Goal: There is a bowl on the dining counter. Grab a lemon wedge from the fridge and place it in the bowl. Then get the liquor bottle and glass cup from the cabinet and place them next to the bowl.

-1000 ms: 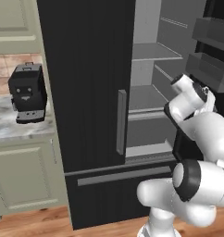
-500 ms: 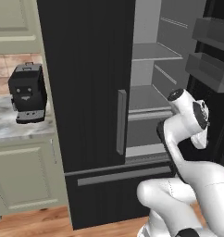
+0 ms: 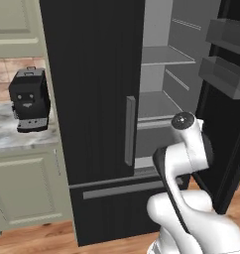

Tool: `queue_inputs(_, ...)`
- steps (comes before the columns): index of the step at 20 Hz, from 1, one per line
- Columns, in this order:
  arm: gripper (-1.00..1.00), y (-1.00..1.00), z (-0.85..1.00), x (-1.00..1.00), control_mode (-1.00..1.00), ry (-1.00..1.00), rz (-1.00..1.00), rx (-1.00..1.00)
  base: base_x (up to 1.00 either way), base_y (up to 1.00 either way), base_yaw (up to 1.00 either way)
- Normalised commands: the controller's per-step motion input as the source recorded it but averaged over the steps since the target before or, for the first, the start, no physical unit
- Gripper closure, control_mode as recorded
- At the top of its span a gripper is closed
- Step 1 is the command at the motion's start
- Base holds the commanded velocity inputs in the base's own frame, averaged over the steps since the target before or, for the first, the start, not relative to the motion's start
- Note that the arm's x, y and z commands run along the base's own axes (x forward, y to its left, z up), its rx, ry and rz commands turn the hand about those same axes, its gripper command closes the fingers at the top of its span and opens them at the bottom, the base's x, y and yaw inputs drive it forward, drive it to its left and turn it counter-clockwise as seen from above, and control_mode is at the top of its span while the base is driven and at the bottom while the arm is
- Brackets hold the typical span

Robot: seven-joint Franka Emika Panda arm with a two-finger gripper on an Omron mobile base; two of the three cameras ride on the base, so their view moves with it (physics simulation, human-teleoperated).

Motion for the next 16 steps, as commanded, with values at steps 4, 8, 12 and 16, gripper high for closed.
queue_inputs(4,-1.0,0.61,0.0,0.25,-1.0,-0.21,0.0,0.6,0.0,0.0,0.0)
queue_inputs(8,-1.0,0.71,0.0,0.53,-1.0,-0.17,-0.02,0.62,0.0,0.0,0.0)
queue_inputs(12,-1.0,0.91,0.0,0.67,-1.0,-0.26,-0.09,0.56,0.0,0.0,0.0)
queue_inputs(16,-1.0,0.91,0.01,0.74,-1.0,-0.29,-0.13,0.51,0.0,0.0,0.0)
